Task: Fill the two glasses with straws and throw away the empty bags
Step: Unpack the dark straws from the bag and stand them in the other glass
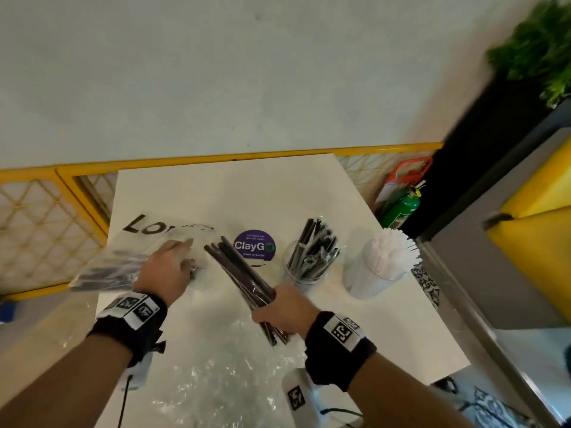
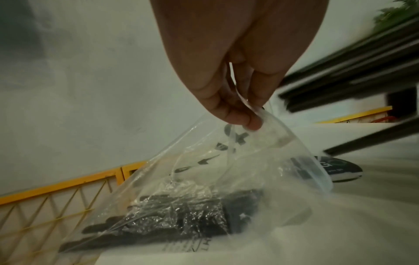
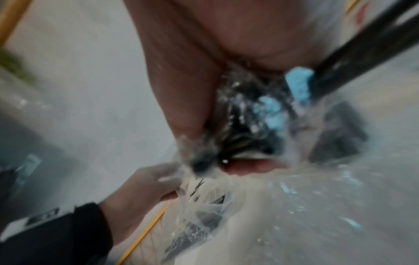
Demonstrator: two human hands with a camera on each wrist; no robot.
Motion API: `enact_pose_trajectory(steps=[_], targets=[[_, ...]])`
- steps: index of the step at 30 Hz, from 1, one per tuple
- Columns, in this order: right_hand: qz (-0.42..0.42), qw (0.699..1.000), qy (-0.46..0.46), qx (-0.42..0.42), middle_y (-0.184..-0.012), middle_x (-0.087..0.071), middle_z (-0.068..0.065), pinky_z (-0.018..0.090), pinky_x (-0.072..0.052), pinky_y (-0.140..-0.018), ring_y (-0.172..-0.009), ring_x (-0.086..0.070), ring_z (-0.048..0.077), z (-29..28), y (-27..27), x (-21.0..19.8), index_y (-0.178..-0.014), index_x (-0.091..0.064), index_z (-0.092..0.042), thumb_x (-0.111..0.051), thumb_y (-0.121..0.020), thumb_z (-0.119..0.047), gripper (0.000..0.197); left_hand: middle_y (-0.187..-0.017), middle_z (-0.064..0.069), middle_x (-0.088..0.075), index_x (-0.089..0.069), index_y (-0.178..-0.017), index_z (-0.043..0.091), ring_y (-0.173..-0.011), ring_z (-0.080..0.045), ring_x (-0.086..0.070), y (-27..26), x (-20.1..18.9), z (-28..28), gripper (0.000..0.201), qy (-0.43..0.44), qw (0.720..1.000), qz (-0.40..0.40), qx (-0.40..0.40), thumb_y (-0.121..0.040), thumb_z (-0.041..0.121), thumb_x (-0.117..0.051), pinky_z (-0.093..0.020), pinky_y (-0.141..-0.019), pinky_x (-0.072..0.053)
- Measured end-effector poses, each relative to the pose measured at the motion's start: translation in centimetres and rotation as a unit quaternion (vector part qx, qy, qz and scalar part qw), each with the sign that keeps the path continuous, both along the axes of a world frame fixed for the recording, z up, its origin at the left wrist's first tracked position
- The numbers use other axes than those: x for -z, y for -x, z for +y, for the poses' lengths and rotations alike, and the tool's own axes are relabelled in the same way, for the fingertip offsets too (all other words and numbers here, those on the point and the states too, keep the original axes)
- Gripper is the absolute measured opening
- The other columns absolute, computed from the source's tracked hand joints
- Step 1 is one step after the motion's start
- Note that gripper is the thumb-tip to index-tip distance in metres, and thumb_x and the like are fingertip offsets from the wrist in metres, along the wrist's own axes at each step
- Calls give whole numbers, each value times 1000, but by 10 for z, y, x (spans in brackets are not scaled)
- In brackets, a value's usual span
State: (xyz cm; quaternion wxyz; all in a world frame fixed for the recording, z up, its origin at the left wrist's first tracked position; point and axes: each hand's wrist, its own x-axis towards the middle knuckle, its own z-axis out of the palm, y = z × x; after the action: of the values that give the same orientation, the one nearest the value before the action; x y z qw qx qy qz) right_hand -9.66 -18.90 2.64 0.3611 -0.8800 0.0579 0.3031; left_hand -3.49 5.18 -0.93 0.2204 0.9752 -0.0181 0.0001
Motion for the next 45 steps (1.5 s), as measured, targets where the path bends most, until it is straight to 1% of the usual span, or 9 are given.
enact_pose_trajectory(steps=[5, 10, 13, 16, 20, 26, 31, 36, 45], targets=[[-21, 964, -233, 129, -80, -67, 7, 49, -58, -74, -71, -63, 23, -26, 30, -14, -100, -68, -8, -76, -72, -29, 36, -128, -9, -67, -72, -115, 17, -111, -30, -64, 12, -26, -23, 27, 110, 990, 67, -50, -94, 28, -61, -39, -100, -48], [-47, 934, -320, 155, -69, -62, 0, 44, -54, -72, -69, -59, 20, -14, 30, -23, -85, -66, -8, -76, -75, -23, 21, -113, 8, -72, -66, -119, 32, -99, -17, -70, 31, -83, -60, 79, 332, 936, 107, -42, -66, 89, -52, -43, -92, -54], [-82, 955, -267, 101, -63, -60, -7, 33, -53, -63, -60, -58, 13, -4, 26, -28, -78, -61, -19, -74, -77, -20, 13, -103, -1, -76, -60, -117, 25, -95, -20, -73, 32, -112, -87, 70, 484, 843, 234, -18, -62, 62, -81, -42, -85, -57], [-169, 977, -115, 59, -71, -64, -4, 35, -55, -60, -61, -61, 14, -4, 19, -29, -82, -57, -22, -71, -70, -31, 21, -83, -2, -74, -68, -82, 19, -89, -22, -72, 31, -122, -108, 24, 487, 843, 229, -19, -69, 20, -88, -39, -79, -56], [-212, 975, -42, 52, -85, -68, 2, 40, -59, -64, -71, -68, 21, -7, 12, -36, -99, -52, -19, -72, -73, -38, 38, -69, -6, -64, -65, -76, 7, -79, -27, -62, 25, -121, -130, 21, 524, 831, 169, -78, -70, -12, -73, -40, -78, -52], [-207, 973, -57, 79, -98, -68, -15, 24, -51, -75, -88, -63, 3, -52, 28, -42, -110, -62, -32, -76, -75, -50, 42, -74, -6, -51, -57, -72, 15, -74, -21, -51, 10, -127, -145, 32, 589, 806, 61, -24, -76, -17, -61, -38, -75, -45], [-133, 976, 152, 85, -102, -72, -5, 27, -50, -86, -98, -65, 17, -112, 37, -32, -101, -71, -21, -69, -82, -44, 29, -73, 5, -59, -68, -67, 31, -76, -15, -56, -9, -139, -145, 48, 629, 776, -18, 36, -75, -17, -63, -36, -79, -48], [-90, 970, 201, 105, -115, -68, -7, 27, -44, -91, -109, -61, 18, -131, 38, -23, -121, -61, -25, -65, -84, -45, 42, -75, 10, -56, -63, -73, 29, -75, -14, -52, -38, -165, -123, 48, 612, 778, -28, 140, -67, -18, -60, -34, -73, -44], [-152, 980, 58, 115, -149, -44, 7, 32, -38, -106, -133, -45, 25, -99, 25, -1, -153, -17, -26, -72, -82, -46, 93, -71, 7, -59, -67, -67, 30, -75, -14, -57, -62, -140, -161, 45, 626, 772, -8, 111, -68, -15, -63, -39, -80, -47]])
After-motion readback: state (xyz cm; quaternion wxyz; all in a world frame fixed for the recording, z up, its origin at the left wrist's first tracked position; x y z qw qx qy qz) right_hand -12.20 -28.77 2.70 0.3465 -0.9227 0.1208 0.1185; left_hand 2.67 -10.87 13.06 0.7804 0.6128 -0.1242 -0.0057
